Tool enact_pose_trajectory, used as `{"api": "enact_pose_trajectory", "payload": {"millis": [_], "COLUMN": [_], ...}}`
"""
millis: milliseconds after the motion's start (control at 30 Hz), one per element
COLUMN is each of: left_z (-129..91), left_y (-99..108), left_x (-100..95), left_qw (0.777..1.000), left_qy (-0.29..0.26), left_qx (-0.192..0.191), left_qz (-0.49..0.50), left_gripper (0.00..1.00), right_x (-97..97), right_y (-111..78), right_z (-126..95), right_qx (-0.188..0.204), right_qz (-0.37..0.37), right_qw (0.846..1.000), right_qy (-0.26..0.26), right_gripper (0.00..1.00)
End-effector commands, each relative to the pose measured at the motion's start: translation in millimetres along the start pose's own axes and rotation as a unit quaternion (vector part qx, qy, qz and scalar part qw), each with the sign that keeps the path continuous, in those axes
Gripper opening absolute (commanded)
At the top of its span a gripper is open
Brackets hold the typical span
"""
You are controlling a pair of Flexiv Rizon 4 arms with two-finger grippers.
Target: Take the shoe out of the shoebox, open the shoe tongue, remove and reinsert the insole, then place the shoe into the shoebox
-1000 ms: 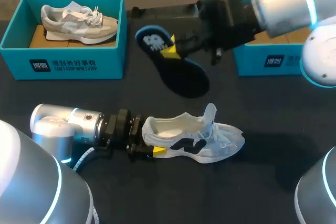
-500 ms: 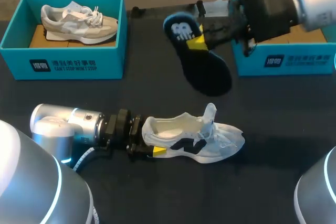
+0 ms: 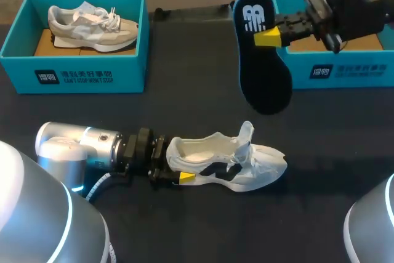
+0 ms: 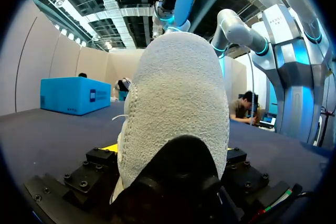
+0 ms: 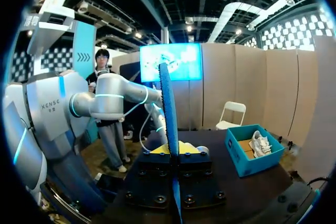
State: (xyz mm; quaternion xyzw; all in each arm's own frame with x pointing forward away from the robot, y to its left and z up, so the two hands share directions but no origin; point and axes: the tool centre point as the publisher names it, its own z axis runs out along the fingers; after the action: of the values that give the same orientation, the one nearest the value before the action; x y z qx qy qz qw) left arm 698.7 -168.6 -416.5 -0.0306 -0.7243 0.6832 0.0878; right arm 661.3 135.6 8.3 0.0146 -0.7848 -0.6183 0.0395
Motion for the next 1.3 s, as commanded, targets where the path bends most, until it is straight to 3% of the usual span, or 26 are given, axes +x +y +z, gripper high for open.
{"api": "enact_pose_trajectory", "payload": {"millis": [33,133,300,533,1067,1300], "left_z": [-1,-1,-1,-1,-1,-1], "left_y": [9,9,9,9,9,9], "left_x": [-1.6,-1.6,-1.6,-1.6,-1.6,-1.6], "left_qw": [1.000,1.000,1.000,1.000,1.000,1.000], "left_qy": [0.000,0.000,0.000,0.000,0.000,0.000], "left_qx": [0.005,0.005,0.005,0.005,0.005,0.005], "left_qz": [0.000,0.000,0.000,0.000,0.000,0.000], "left_gripper": [0.00,0.00,0.00,0.00,0.00,0.00], "right_x": [1.8,3.3,24.3,51.1,51.1,54.3], "right_y": [-0.6,-1.6,1.5,9.6,9.6,1.2], "right_z": [1,0,-13,-19,-19,-25], "right_qx": [-0.001,-0.014,-0.030,-0.015,-0.015,-0.023], "right_qz": [0.000,0.015,0.051,0.096,0.096,0.131], "right_qw": [1.000,1.000,0.998,0.994,0.994,0.991], "right_qy": [-0.002,0.000,-0.023,-0.050,-0.050,-0.033], "right_gripper": [0.00,0.00,0.00,0.00,0.00,0.00]}}
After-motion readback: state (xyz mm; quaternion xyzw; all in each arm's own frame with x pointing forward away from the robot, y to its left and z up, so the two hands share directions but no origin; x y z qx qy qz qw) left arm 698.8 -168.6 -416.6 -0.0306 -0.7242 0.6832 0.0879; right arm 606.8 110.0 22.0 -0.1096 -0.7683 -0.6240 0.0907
